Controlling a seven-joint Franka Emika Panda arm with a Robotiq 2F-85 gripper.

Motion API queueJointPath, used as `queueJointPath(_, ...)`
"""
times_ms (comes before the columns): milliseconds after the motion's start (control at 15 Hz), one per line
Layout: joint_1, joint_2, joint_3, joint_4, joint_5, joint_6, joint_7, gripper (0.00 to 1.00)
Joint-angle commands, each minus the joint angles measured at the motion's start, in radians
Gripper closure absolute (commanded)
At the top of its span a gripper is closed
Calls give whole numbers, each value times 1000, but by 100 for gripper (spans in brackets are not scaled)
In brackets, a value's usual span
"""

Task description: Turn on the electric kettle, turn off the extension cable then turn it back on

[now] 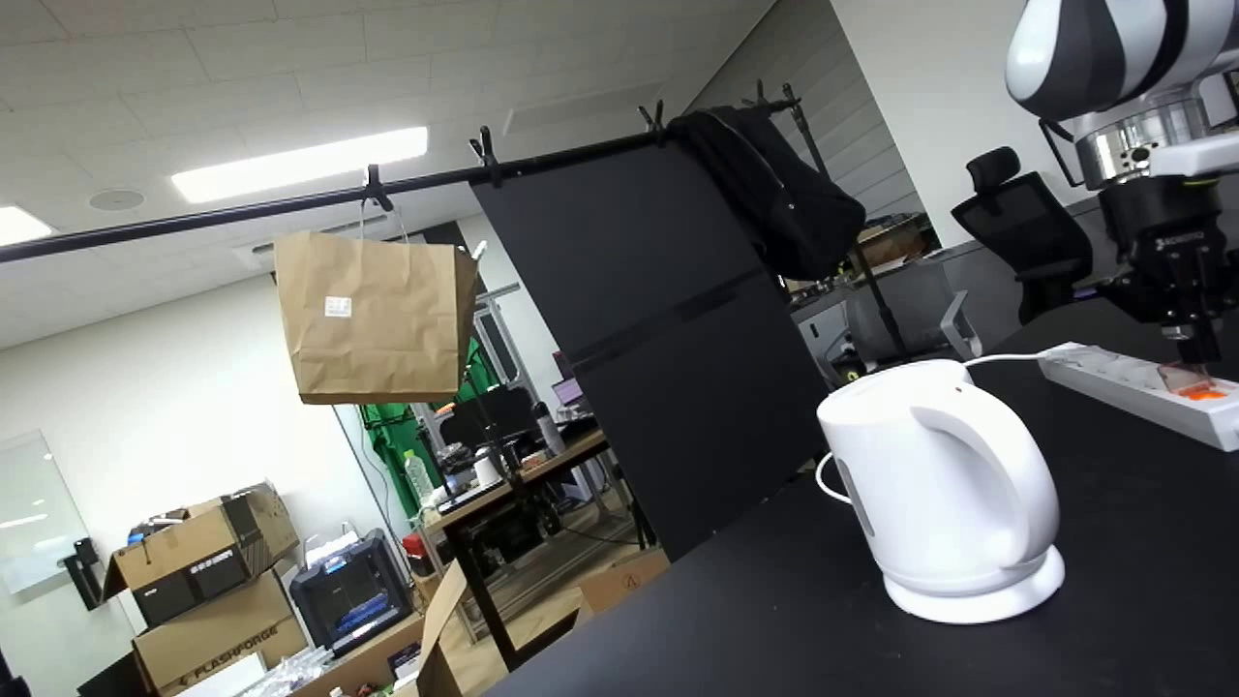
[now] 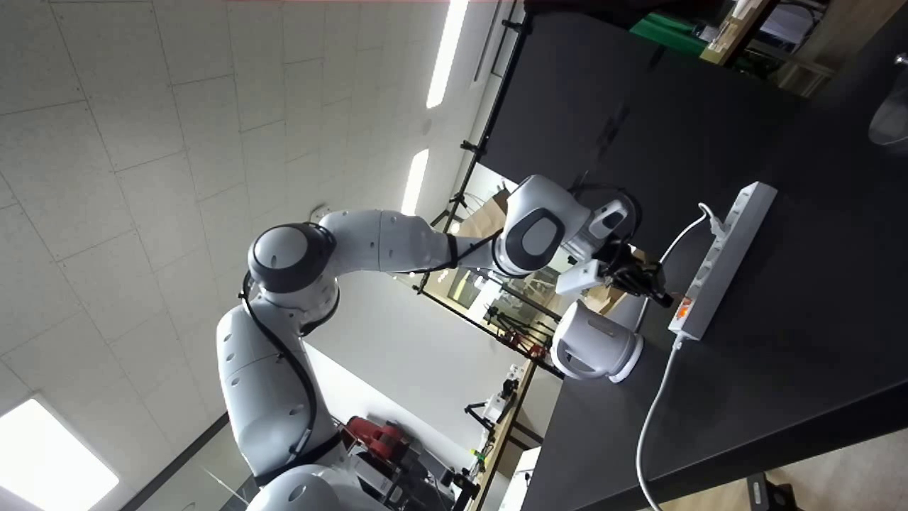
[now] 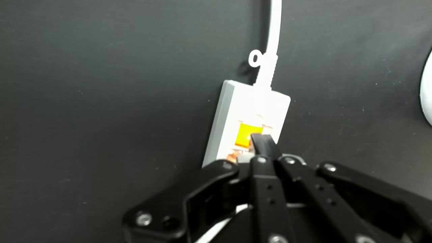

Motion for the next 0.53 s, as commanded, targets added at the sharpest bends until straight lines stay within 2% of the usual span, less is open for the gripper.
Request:
queueJointPath(0, -20, 7, 22, -15, 27, 12, -20, 100)
queueJointPath(467, -35, 32, 41, -14, 55, 45, -38, 100)
